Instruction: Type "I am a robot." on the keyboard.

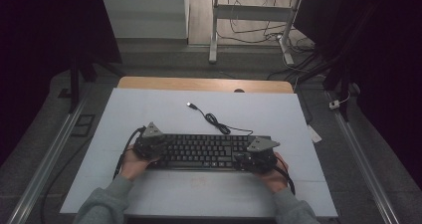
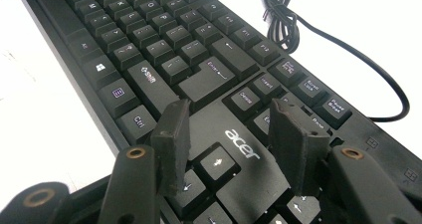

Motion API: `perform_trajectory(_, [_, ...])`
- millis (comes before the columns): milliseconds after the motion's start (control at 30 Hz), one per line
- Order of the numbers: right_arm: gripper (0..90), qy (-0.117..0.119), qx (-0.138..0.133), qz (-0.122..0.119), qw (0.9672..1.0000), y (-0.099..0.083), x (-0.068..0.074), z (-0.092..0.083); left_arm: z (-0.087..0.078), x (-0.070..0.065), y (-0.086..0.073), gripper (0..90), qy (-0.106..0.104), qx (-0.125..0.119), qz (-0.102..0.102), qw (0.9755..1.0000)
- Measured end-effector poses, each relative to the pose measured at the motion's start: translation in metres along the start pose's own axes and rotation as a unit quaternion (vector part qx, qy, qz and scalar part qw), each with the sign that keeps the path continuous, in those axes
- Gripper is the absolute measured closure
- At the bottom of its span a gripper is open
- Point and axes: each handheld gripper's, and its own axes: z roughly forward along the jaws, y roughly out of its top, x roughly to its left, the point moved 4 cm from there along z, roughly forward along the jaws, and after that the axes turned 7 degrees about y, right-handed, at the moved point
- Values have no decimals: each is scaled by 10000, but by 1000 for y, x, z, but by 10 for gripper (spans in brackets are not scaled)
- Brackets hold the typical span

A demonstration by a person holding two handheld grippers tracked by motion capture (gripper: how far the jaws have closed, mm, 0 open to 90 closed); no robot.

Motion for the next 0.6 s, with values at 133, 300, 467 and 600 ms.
perform_trajectory(133, [510,26,-24,8,10000,0,-1,0,-9,2,0,755,-90,-68,-110,9999])
perform_trajectory(300, [510,30,-15,7,10000,0,0,0,-13,4,-4,545,-35,-55,-246,9997])
perform_trajectory(467, [510,26,-18,5,10000,0,0,0,-13,5,-7,473,13,-4,-310,9995])
perform_trajectory(600, [510,27,-23,4,10000,0,0,0,-12,5,-8,443,-1,60,-310,9995])
